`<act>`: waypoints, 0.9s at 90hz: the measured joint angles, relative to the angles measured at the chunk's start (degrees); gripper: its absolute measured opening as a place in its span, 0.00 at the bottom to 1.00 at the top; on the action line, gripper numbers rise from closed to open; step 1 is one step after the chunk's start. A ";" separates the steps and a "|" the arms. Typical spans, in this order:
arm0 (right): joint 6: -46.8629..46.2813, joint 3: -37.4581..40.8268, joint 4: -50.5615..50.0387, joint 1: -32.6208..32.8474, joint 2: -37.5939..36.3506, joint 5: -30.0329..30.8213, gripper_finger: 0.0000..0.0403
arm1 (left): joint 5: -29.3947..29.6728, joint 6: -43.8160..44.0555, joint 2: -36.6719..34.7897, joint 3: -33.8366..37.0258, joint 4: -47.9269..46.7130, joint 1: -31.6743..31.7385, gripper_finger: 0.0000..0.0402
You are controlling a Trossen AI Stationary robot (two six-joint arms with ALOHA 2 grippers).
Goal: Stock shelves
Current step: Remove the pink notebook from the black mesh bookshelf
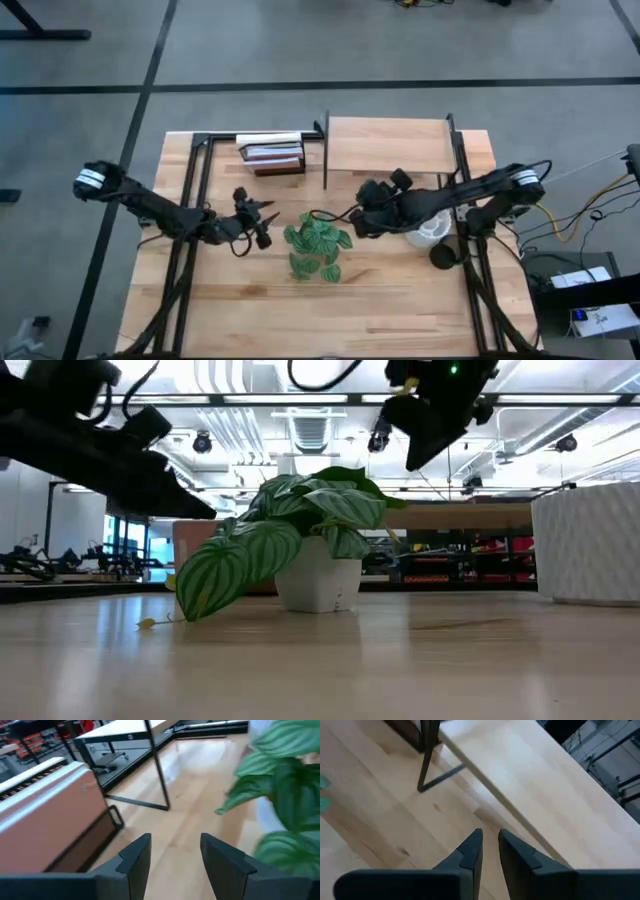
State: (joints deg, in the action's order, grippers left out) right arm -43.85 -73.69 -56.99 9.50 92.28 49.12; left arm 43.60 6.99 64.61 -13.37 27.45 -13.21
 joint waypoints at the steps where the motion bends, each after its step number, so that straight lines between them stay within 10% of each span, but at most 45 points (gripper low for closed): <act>1: -0.08 0.00 0.00 0.00 0.21 0.00 0.10 | -0.88 -0.17 -0.06 0.00 -0.06 0.49 0.40; 23: 0.57 0.14 0.00 0.00 5.93 0.04 0.06 | -14.30 -3.04 -0.67 -3.05 -4.94 13.06 0.41; 50: 1.89 0.22 -1.22 0.00 9.73 0.02 0.07 | -1.06 -9.97 -0.79 -14.39 -20.87 19.91 0.36; 81: -0.19 0.22 -1.01 0.00 9.95 0.44 0.07 | -13.02 -17.85 0.05 -33.70 -56.62 26.73 0.31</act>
State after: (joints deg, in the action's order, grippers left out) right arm -44.05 -73.47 -58.00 9.50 102.24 49.56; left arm 30.58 -10.86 64.67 -47.06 -29.17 13.52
